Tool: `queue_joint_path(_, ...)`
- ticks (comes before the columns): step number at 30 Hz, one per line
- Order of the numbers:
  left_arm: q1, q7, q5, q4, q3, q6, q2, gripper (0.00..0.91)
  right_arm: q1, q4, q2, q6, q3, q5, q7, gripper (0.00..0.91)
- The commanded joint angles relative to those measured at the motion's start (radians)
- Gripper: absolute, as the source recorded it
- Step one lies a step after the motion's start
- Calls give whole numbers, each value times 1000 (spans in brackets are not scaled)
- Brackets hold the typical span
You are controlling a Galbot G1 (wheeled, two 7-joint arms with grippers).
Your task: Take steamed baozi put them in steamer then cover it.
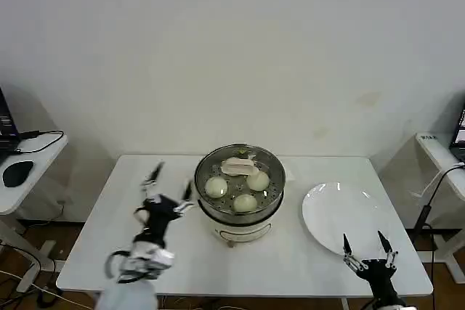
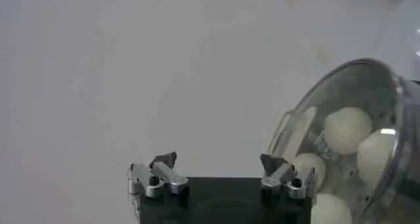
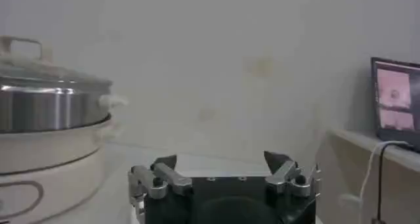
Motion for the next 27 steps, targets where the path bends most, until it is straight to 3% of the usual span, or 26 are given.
queue_joint_path(1, 401, -136, -711, 99, -491, -399, -42, 907, -7, 26, -40, -17, -22, 11, 0, 907)
queue_joint_path(6, 519, -126, -748, 197, -464, -507, -9, 907, -12, 31, -53, -22, -41, 14, 1, 907)
queue_joint_path(10, 578, -128, -738, 217, -408, -589, -28, 907, -28, 32, -57, -17, -68, 10, 3, 907)
queue_joint_path(21, 607, -132, -703, 201, -376, -600, -52, 907, -53, 55, -55, -17, -93, 1, 4, 907)
queue_joint_path(27, 595, -118, -702, 200, -374, -548, -42, 907, -59, 62, -54, -33, -107, 1, 6, 907)
